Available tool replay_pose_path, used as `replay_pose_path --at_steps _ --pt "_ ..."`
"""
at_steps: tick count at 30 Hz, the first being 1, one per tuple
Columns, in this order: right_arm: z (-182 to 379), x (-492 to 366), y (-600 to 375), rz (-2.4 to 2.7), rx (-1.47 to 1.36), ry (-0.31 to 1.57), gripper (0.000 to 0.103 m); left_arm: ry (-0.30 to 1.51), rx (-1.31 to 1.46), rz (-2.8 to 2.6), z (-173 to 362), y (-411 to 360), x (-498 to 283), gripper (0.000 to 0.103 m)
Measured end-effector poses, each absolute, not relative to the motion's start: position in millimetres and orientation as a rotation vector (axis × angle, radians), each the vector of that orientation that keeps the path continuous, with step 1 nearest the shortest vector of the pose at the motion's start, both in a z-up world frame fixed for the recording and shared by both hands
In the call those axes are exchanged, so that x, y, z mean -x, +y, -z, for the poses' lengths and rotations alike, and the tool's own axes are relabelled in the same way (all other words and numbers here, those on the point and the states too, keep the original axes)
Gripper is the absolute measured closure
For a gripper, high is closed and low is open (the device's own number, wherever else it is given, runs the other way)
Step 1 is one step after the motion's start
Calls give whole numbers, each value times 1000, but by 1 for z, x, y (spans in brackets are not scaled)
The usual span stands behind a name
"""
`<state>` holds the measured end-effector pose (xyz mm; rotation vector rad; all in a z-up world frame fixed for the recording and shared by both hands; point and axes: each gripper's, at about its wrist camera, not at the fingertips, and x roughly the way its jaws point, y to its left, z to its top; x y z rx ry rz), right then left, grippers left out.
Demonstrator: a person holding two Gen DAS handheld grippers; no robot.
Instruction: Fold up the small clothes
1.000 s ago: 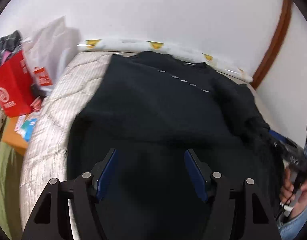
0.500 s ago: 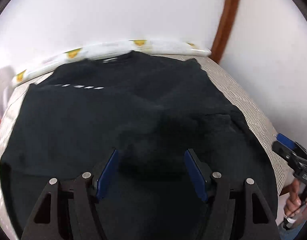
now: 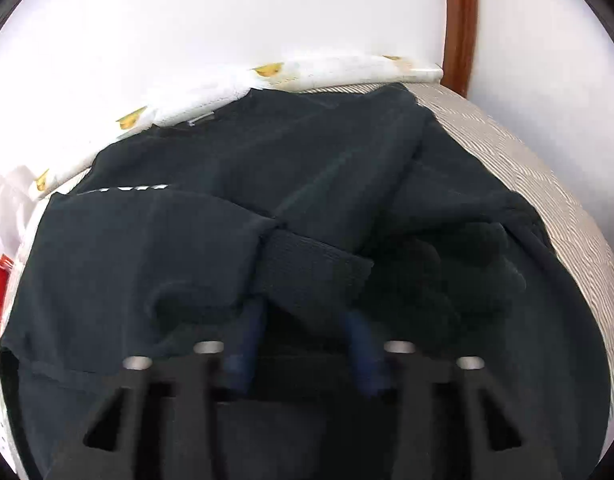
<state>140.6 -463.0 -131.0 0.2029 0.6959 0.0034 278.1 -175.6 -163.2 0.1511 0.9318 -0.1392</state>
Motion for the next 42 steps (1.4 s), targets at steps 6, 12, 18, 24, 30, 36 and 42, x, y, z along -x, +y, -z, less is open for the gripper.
replay_pose_path --at_steps 6,12,18,24,30,36,42 --pt "115 -153 -429 -45 -153 671 23 900 45 176 126 -106 -276 94" --pt "101 -169 -385 -100 -136 666 23 824 125 102 94 -18 -269 94" --pt "94 -185 -337 -135 -83 681 23 863 245 71 103 73 -274 86" --pt "103 -201 -303 -148 -5 724 23 894 369 -39 131 141 -263 70" --pt "116 -212 -297 -137 27 765 23 938 453 65 157 143 -258 65" --pt "127 -226 -303 -86 77 776 23 986 401 148 170 108 -272 51" --pt "138 -265 -305 -46 188 777 24 1011 323 149 175 77 -285 65"
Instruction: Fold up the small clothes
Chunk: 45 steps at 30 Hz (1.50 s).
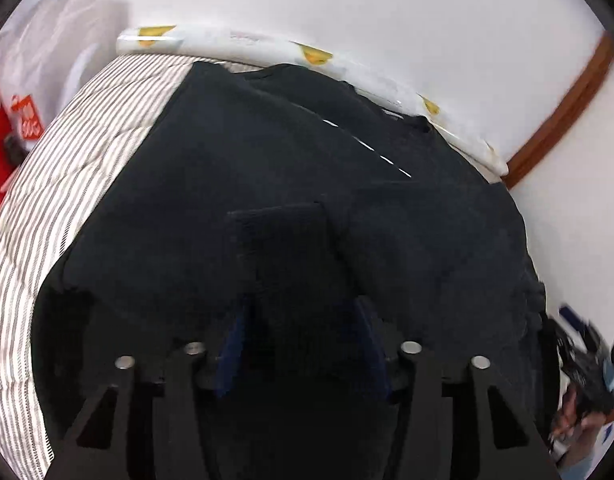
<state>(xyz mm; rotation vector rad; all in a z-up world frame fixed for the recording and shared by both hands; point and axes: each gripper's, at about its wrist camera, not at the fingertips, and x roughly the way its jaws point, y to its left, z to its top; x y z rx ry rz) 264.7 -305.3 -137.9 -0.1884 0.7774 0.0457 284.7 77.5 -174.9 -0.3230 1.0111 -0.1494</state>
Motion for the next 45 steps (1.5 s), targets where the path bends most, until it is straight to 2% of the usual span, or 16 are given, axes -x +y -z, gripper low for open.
replay_pose_path --at_steps 4,9,10,11,12,13,14,19,24,27,28,29,31,37,45 --pt "152 -295 -295 -15 331 775 30 1001 265 121 169 68 -285 75" --pt "168 -320 -284 -10 457 779 34 1019 299 121 176 72 -288 71" --pt "169 -321 -281 -31 464 768 45 1019 311 127 177 73 -289 71" --pt "169 -321 -280 -56 462 766 65 1016 326 128 178 73 -291 71" --pt "168 -322 -279 -93 457 772 75 1014 335 128 178 76 -291 71" --pt "166 -320 -278 -97 467 763 89 1010 339 128 178 78 -290 83" --pt "162 -318 -278 -73 487 739 96 988 322 111 174 79 -290 97" --pt "133 -283 -295 -127 488 648 96 902 329 111 150 95 -293 97" --pt "151 -281 -294 -166 492 729 92 901 353 108 151 103 -299 97" --pt "148 -273 -299 -192 444 724 83 906 376 112 154 107 -297 97" --pt "143 -270 -304 -196 409 712 77 896 371 111 153 109 -295 97" --pt "139 -268 -309 -198 382 703 65 885 362 104 151 111 -293 97" --pt "129 -266 -322 -166 336 675 53 866 356 99 146 113 -294 97" --pt "117 -283 -370 -35 127 703 53 822 366 73 131 136 -287 97" --pt "153 -309 -377 31 68 809 53 904 394 11 159 162 -284 97"
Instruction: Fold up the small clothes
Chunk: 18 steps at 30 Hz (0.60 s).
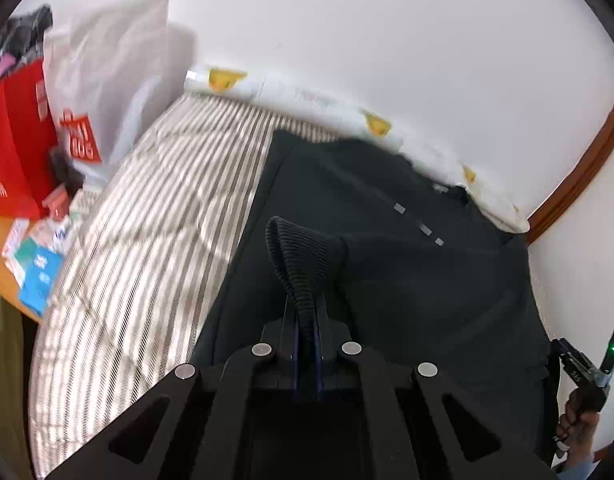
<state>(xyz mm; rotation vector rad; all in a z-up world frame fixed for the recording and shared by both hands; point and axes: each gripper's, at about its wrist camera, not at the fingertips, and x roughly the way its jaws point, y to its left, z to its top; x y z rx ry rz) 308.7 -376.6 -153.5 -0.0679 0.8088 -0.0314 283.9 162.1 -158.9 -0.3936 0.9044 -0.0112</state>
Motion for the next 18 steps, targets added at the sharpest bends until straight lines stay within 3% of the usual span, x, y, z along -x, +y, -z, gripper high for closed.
replay_pose_path --at_steps 6,18 --pt "164 -311 -372 87 115 862 52 943 355 -28 171 154 -281 87" --pt "139 -266 -377 56 -47 812 49 900 230 -83 149 136 -245 84"
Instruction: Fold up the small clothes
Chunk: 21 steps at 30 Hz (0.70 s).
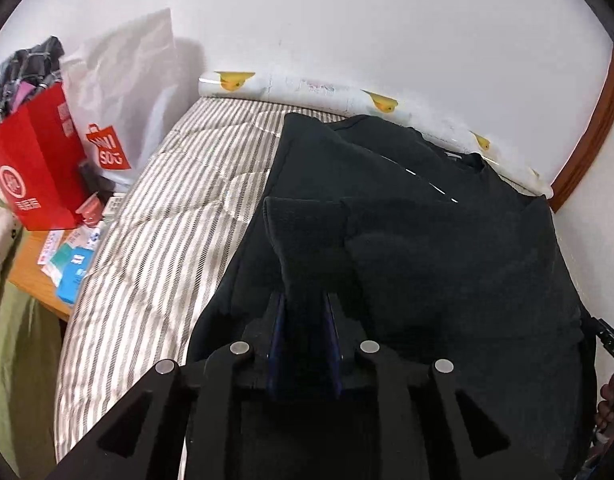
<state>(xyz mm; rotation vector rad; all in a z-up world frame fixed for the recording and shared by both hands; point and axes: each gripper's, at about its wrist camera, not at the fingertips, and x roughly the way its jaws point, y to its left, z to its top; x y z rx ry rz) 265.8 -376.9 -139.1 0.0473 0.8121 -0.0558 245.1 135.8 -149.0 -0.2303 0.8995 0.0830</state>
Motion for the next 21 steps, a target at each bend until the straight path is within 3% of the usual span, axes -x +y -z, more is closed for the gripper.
replay_pose_path --at_steps 12,21 --pt "116 -191 -377 67 -14 731 49 854 165 -103 122 115 -174 84" --pt "131 -133 -387 0 27 768 50 863 191 -111 128 119 -111 84"
